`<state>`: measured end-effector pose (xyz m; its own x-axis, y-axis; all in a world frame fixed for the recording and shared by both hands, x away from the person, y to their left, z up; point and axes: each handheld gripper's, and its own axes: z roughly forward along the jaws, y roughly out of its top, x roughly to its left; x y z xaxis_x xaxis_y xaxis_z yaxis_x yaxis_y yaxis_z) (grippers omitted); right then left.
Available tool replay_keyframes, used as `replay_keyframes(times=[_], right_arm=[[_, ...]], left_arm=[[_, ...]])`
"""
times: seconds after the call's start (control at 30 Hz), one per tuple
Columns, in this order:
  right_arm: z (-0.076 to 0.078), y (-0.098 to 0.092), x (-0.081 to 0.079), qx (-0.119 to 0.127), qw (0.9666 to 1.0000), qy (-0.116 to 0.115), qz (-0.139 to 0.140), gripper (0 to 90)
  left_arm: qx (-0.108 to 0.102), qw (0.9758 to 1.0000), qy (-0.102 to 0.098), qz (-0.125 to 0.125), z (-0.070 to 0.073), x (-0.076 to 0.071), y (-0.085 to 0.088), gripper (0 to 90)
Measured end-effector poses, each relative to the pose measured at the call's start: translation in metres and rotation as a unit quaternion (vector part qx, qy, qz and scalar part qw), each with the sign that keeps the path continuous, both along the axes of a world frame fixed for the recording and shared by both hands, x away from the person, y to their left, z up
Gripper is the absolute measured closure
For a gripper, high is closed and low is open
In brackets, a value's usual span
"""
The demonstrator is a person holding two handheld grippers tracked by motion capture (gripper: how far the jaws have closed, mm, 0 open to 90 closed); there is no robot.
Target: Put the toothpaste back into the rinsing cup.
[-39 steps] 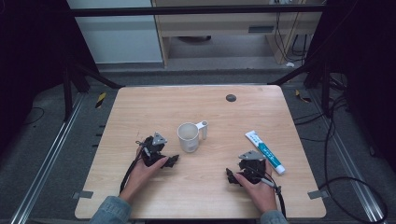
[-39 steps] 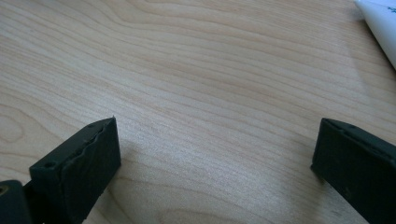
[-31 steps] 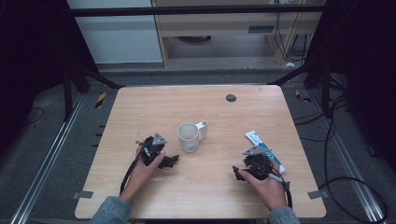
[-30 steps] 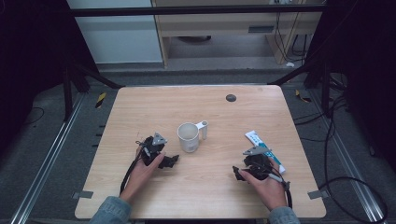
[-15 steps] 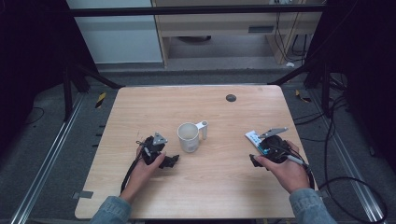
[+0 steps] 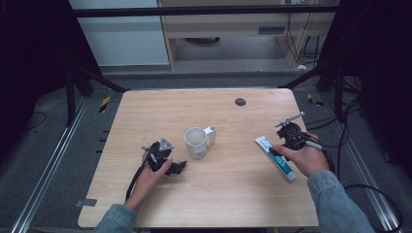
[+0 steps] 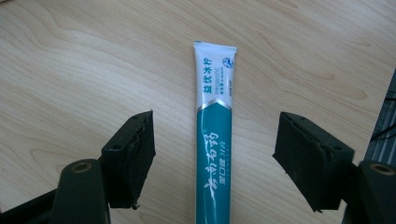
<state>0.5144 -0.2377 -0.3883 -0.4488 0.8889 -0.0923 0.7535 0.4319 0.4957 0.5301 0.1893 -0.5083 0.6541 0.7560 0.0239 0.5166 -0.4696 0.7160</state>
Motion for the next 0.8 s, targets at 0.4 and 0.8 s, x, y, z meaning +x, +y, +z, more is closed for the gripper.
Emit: replay_keyframes(times=[0.4, 0.8], right_arm=[[-0.017, -0.002, 0.021, -0.003, 0.9997, 0.025, 0.007, 41.7], [-0.045, 0.002, 0.043, -0.012, 0.9978, 0.066, 0.002, 42.7]], left_arm=[[-0.001, 1.0000, 0.001, 0.001, 0.000, 0.000, 0.000, 0.9], [-0.001, 1.0000, 0.002, 0.000, 0.000, 0.000, 0.000, 0.8]])
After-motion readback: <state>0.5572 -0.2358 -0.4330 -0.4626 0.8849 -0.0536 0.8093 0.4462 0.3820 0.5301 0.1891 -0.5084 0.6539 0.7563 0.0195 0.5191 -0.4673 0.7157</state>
